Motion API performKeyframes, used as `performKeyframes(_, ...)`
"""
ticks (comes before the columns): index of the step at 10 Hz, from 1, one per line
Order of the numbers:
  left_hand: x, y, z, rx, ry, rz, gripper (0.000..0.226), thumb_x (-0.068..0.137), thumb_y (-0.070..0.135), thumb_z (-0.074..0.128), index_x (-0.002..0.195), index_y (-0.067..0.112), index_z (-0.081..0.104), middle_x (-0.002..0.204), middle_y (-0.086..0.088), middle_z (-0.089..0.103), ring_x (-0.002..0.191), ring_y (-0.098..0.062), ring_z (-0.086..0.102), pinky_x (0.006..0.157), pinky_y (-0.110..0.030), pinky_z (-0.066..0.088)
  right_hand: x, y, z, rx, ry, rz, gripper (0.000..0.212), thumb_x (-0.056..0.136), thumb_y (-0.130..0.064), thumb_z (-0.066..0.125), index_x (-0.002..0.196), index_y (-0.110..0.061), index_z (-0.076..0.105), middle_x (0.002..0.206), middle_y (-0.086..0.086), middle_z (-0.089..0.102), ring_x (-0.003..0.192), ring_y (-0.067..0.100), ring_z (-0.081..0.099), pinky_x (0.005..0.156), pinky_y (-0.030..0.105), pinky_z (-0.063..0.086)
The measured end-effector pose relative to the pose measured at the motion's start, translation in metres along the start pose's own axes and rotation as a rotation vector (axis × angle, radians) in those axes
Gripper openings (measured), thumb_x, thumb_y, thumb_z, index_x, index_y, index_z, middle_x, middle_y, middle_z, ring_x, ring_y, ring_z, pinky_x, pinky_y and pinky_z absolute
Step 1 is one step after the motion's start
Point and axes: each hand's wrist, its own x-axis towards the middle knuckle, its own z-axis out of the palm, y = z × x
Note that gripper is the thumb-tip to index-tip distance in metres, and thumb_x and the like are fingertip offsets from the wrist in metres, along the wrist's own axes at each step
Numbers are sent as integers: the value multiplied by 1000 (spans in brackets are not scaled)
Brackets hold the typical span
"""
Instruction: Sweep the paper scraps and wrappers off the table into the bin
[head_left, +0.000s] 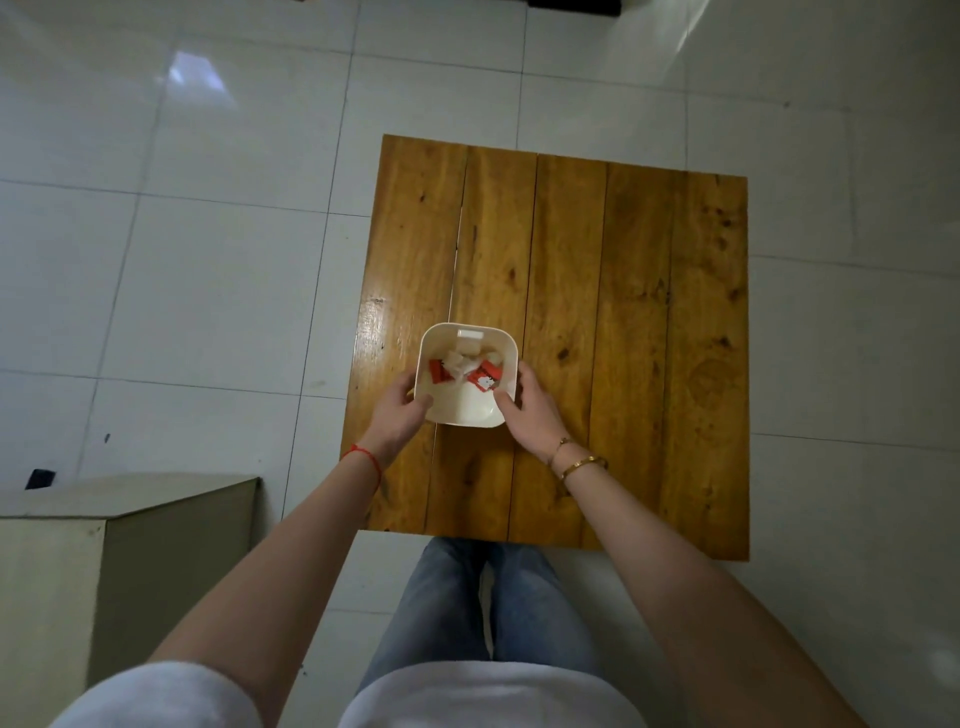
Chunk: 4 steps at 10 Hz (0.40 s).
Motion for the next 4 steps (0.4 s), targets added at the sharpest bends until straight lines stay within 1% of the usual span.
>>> performKeyframes(1,1,-4,1,16,-9,-30,51,94,11,50,144,17,39,138,-13,52,119,-27,50,89,-36,43,0,3,-1,11,4,9,53,98,-27,48,147,-18,28,132,5,57,112,21,58,85,30,52)
performKeyframes(2,-5,2,0,44,8,-18,54,94,13,51,146,18,36,141,-12,51,118,-25,50,91,-36,45,-4,1,-5,-24,-20,28,56,99,-29,47,148,-16,25,139,8,52,116,22,55,87,31,51)
performKeyframes(3,-15,5,-2,166,82,47,58,94,23,54,148,17,33,148,-11,46,133,-32,45,103,-47,44,-12,3,-12,-107,-15,61,62,98,-34,47,151,-16,20,154,8,32,138,26,36,110,45,37)
performKeyframes(4,-36,15,-8,312,192,194,57,93,30,56,146,18,38,150,-7,45,136,-28,43,107,-45,40,-26,-5,-26,-217,47,-3,62,98,-31,48,151,-16,19,157,7,26,143,25,28,112,41,31)
